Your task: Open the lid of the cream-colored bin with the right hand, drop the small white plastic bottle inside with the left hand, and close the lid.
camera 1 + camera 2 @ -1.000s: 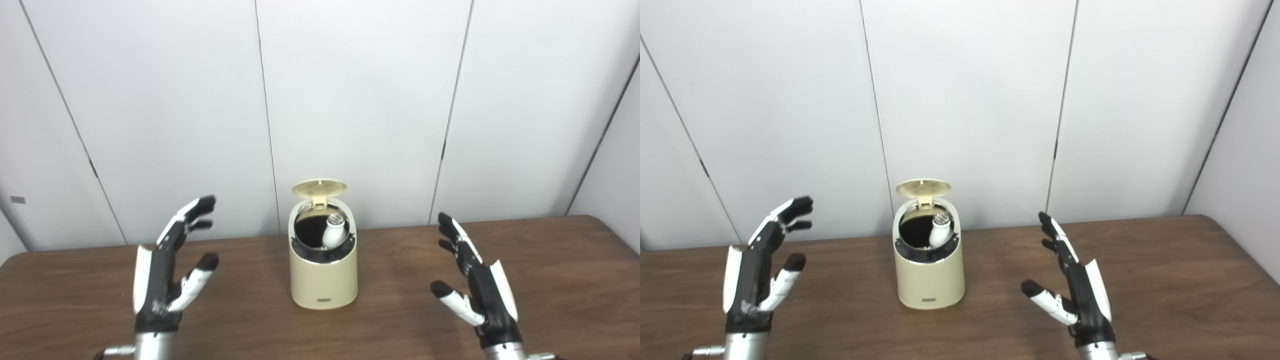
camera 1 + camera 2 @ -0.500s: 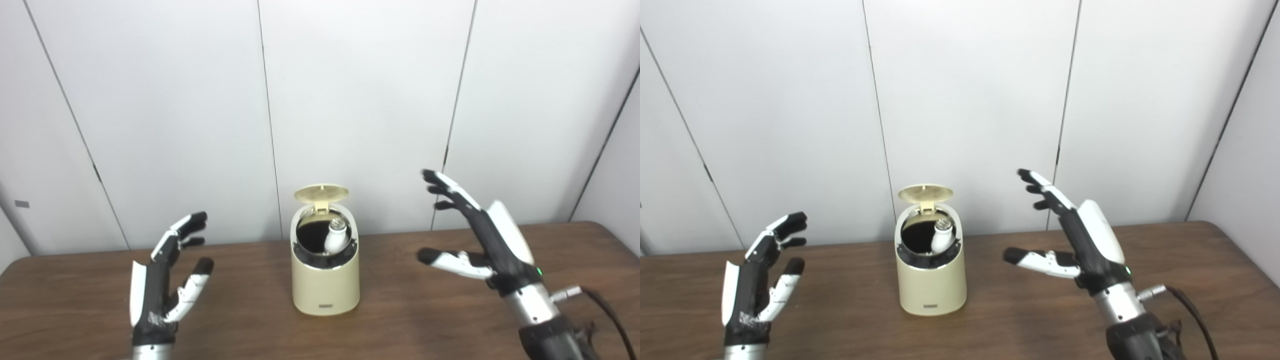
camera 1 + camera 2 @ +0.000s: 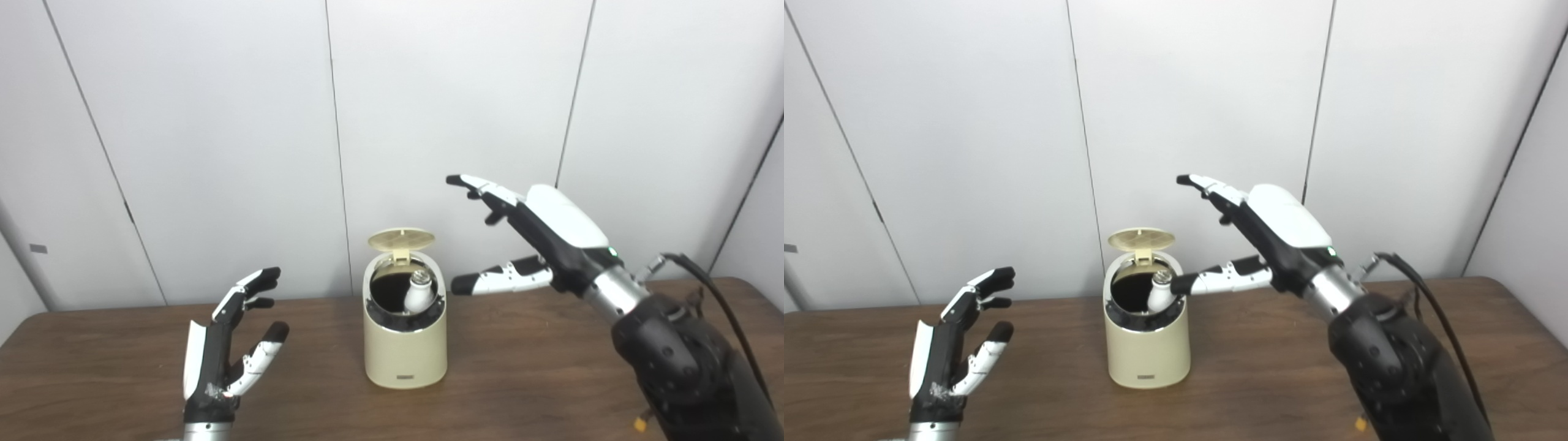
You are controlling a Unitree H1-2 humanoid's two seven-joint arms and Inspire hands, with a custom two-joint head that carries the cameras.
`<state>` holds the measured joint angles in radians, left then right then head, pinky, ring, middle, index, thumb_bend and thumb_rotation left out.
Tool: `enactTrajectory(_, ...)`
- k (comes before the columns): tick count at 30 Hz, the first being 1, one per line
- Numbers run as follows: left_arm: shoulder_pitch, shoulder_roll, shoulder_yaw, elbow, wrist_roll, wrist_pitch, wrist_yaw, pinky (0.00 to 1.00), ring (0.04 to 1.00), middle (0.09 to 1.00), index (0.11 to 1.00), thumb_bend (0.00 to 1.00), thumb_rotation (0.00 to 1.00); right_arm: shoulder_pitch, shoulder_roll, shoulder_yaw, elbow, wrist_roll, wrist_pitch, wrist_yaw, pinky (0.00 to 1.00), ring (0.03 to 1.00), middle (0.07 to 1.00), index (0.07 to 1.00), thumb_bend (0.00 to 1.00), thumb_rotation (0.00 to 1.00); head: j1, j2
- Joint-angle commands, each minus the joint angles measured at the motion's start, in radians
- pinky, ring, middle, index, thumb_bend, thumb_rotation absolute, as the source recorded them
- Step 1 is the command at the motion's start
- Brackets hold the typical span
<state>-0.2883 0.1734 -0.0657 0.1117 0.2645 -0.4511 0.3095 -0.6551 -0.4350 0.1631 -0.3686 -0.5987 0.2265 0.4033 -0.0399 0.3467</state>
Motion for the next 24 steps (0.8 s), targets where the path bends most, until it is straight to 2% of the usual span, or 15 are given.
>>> enactTrajectory(1, -0.039, 0.003, 0.012, -0.004, 0.006, -0.018, 0.001, 0.67, 0.772, 0.793, 0.781, 0.74, 0.80, -0.074, -0.019, 0.016, 0.010, -0.022, -0.024, 0.019, 0.78, 0.897, 0.906, 0.899, 1.00, 0.85, -0.001, 0.000)
enactTrajectory(6, -0.038, -0.005, 0.023, -0.008, -0.002, -0.018, -0.009, 0.67, 0.775, 0.795, 0.780, 0.74, 0.78, -0.166, -0.019, 0.092, 0.089, -0.076, -0.014, 0.092, 0.74, 0.915, 0.900, 0.901, 1.00, 0.87, -0.003, -0.002)
enactTrajectory(11, -0.038, -0.008, 0.026, -0.010, 0.003, -0.018, -0.012, 0.66, 0.771, 0.791, 0.777, 0.74, 0.79, -0.218, -0.008, 0.131, 0.143, -0.113, 0.025, 0.156, 0.83, 0.961, 0.915, 0.901, 1.00, 0.86, -0.003, -0.003)
enactTrajectory(15, -0.039, -0.007, 0.023, -0.011, 0.003, -0.018, -0.014, 0.66, 0.770, 0.791, 0.776, 0.73, 0.79, -0.253, -0.011, 0.173, 0.205, -0.149, -0.005, 0.180, 0.95, 0.995, 0.924, 0.907, 1.00, 0.88, -0.004, -0.004)
enactTrajectory(21, -0.039, -0.012, 0.023, -0.011, 0.000, -0.018, -0.015, 0.68, 0.776, 0.791, 0.778, 0.75, 0.79, -0.286, 0.004, 0.226, 0.296, -0.209, -0.026, 0.182, 0.98, 0.999, 0.947, 0.908, 1.00, 0.92, -0.002, -0.008)
enactTrajectory(24, -0.039, -0.011, 0.021, -0.012, 0.003, -0.019, -0.012, 0.68, 0.777, 0.792, 0.778, 0.76, 0.79, -0.296, 0.015, 0.249, 0.321, -0.239, -0.004, 0.205, 0.99, 1.000, 0.955, 0.917, 1.00, 0.94, -0.002, -0.008)
